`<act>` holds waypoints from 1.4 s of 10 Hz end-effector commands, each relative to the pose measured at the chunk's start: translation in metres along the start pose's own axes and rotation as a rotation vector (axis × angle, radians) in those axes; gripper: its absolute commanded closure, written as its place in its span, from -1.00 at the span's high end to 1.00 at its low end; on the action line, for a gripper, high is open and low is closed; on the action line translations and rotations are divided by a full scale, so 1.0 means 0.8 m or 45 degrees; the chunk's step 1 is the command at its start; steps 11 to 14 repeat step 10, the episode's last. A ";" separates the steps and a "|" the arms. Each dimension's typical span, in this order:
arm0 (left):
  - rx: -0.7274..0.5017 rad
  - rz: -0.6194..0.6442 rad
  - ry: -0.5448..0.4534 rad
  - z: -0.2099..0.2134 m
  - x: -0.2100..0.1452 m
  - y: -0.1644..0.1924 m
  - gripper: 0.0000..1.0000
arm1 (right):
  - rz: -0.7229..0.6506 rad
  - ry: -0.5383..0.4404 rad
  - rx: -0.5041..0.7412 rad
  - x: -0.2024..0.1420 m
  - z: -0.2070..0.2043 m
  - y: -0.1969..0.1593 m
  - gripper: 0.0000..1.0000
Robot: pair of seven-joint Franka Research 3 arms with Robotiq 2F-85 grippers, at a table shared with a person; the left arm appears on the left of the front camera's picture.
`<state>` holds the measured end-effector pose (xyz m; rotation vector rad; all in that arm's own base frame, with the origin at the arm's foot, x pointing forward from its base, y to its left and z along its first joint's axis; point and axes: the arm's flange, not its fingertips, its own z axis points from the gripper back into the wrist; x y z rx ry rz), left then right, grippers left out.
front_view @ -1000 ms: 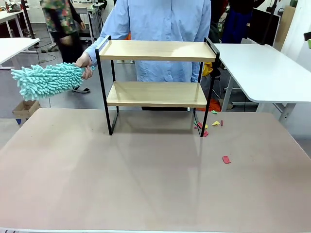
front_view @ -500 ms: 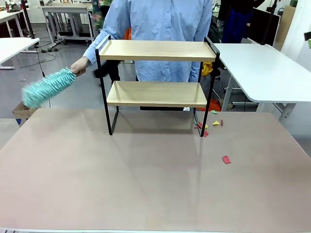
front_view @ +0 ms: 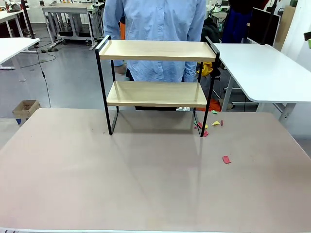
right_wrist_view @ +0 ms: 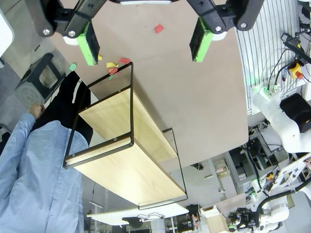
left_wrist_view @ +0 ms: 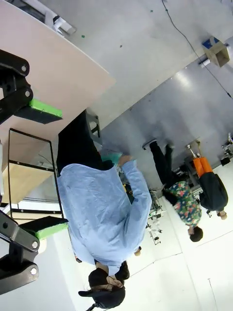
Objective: Clean the shelf.
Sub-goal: Hand the Duster back to the human.
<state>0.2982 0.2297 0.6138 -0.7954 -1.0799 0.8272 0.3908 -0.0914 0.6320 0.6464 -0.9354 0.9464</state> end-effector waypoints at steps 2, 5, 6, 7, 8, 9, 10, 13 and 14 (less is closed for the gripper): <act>0.004 0.007 -0.006 0.001 0.002 0.000 1.00 | 0.018 0.010 0.002 0.001 0.003 -0.001 1.00; 0.004 0.007 -0.006 0.001 0.002 0.000 1.00 | 0.018 0.010 0.002 0.001 0.003 -0.001 1.00; 0.004 0.007 -0.006 0.001 0.002 0.000 1.00 | 0.018 0.010 0.002 0.001 0.003 -0.001 1.00; 0.004 0.007 -0.006 0.001 0.002 0.000 1.00 | 0.018 0.010 0.002 0.001 0.003 -0.001 1.00; 0.004 0.007 -0.006 0.001 0.002 0.000 1.00 | 0.018 0.010 0.002 0.001 0.003 -0.001 1.00; 0.004 0.007 -0.006 0.001 0.002 0.000 1.00 | 0.018 0.010 0.002 0.001 0.003 -0.001 1.00; 0.004 0.007 -0.006 0.001 0.002 0.000 1.00 | 0.018 0.010 0.002 0.001 0.003 -0.001 1.00; 0.004 0.007 -0.006 0.001 0.002 0.000 1.00 | 0.018 0.010 0.002 0.001 0.003 -0.001 1.00; 0.004 0.007 -0.006 0.001 0.002 0.000 1.00 | 0.018 0.010 0.002 0.001 0.003 -0.001 1.00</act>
